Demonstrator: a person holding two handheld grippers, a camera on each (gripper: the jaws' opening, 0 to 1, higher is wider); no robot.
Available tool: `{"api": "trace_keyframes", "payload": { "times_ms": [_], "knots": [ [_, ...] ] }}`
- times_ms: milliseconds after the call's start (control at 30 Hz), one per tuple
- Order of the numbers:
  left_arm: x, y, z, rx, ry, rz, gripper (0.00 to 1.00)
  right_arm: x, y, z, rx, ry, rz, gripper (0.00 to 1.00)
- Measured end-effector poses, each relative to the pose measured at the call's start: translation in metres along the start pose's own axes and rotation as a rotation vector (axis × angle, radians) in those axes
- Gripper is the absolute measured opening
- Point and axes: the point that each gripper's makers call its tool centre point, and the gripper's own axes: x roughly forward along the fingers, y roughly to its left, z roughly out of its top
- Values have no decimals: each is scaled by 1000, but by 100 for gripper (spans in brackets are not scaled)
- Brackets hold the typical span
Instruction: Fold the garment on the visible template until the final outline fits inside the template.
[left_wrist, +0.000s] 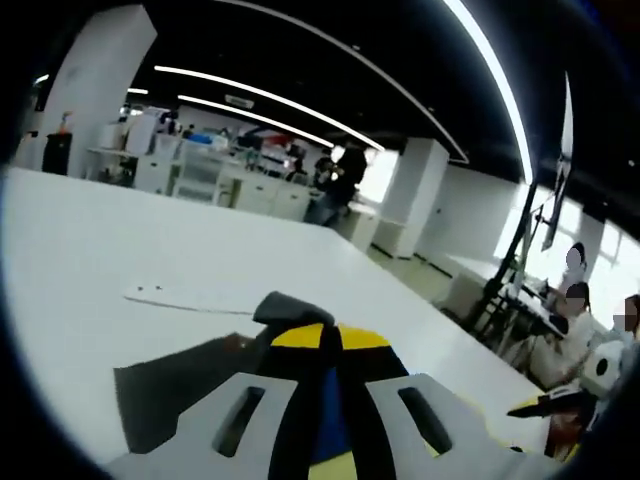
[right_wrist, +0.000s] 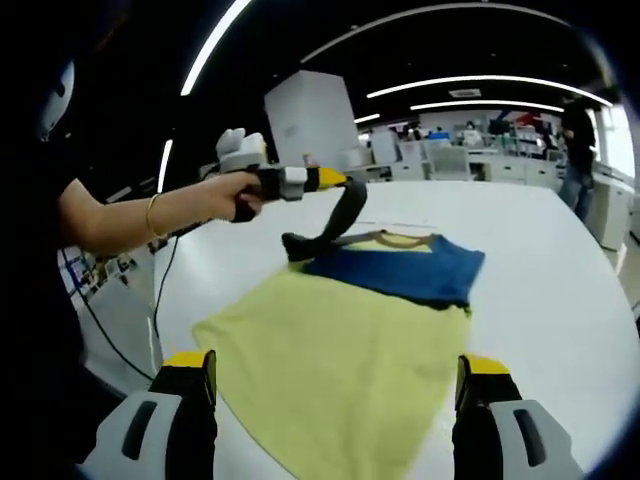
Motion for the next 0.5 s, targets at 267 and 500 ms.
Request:
{"api": "trace_keyframes", "payload": {
  "times_ms": [267, 500],
  "knots": [
    [24, -25, -8, 41, 31, -56, 0, -1, -4, -1, 8, 5, -20, 99],
    [32, -33, -19, 37, 49, -72, 0, -2, -5, -4, 8, 12, -25, 99]
  ]
}}
